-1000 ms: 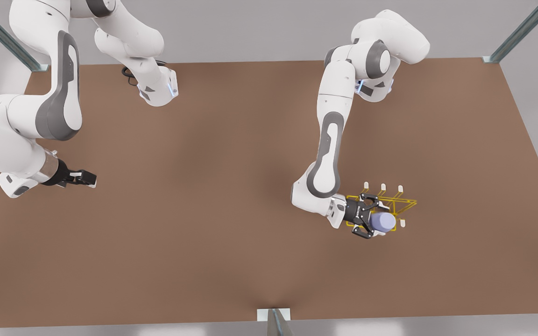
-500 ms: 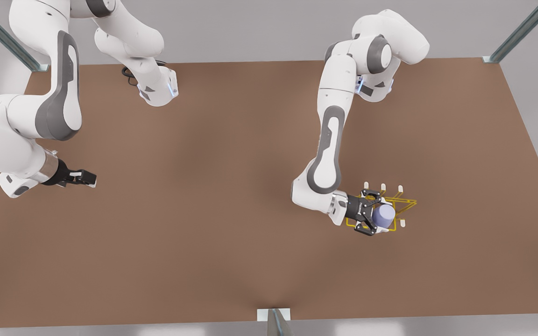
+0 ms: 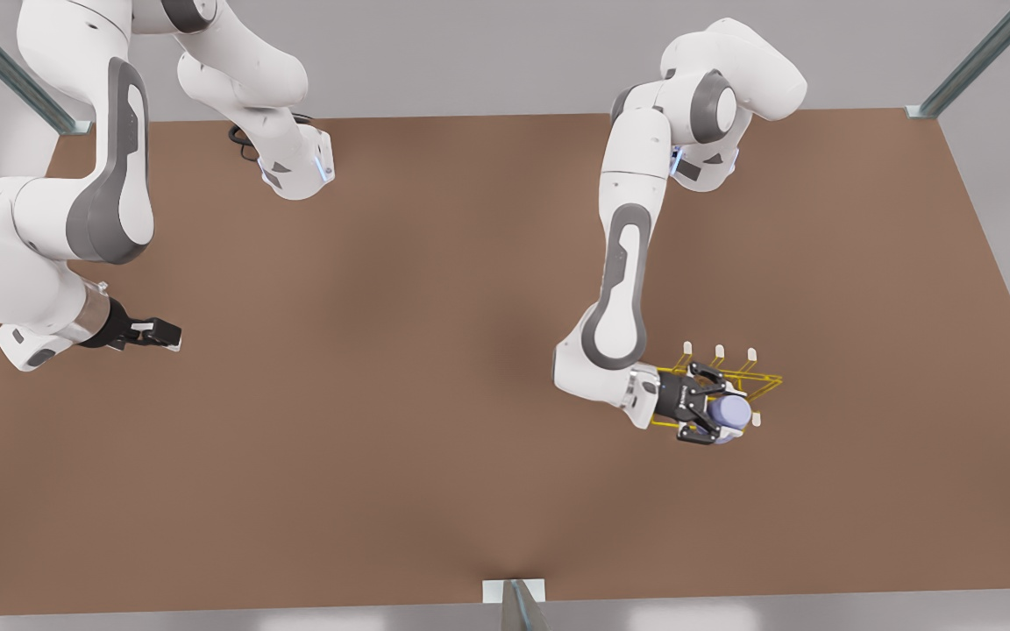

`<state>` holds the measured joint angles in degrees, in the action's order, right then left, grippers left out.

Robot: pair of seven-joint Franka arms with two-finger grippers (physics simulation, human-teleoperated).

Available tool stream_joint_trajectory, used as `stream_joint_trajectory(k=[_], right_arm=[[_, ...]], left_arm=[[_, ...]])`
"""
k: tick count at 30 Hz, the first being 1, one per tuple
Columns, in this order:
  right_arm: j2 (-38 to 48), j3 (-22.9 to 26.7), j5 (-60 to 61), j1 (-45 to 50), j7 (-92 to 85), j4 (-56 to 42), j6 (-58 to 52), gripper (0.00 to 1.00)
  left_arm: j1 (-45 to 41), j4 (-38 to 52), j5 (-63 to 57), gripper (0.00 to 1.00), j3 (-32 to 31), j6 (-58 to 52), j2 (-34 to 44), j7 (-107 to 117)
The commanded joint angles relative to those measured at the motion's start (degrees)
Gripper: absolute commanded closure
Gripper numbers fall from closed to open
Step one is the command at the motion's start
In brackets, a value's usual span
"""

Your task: Place the cup on the cup holder

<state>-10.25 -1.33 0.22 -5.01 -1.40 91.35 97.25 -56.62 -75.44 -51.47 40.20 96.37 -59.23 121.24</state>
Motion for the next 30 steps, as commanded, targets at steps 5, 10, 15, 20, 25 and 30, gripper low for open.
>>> stream_joint_trajectory(k=[5,10,15,20,25,30], right_arm=[[0.06,0.01,0.04,0.00,-0.09,-0.03,-0.05,0.00],[-0.29,-0.08,0.04,0.09,0.08,-0.38,-0.05,0.00],[-0.38,0.01,0.04,0.00,-0.09,-0.20,-0.05,0.00],[-0.47,0.01,0.04,-0.70,-0.62,-0.03,-0.13,0.00],[-0.47,0.01,0.04,-0.70,-0.62,-0.03,-0.13,0.00],[-0.38,0.01,0.04,-0.70,-0.62,-0.03,-0.13,0.00]], left_arm=[[1.16,-0.41,-1.09,0.26,0.32,0.75,-0.36,1.45],[1.16,-1.55,-1.00,0.25,0.23,0.75,-0.45,1.45],[0.90,-1.64,-0.74,0.00,0.23,0.58,0.25,1.01],[-0.68,-4.80,-0.39,0.00,-0.21,-0.21,9.12,-3.55],[3.80,6.53,38.28,0.00,-3.55,-28.42,32.77,-80.18],[31.81,7.68,51.21,0.00,-25.23,-27.20,42.97,-120.36]])
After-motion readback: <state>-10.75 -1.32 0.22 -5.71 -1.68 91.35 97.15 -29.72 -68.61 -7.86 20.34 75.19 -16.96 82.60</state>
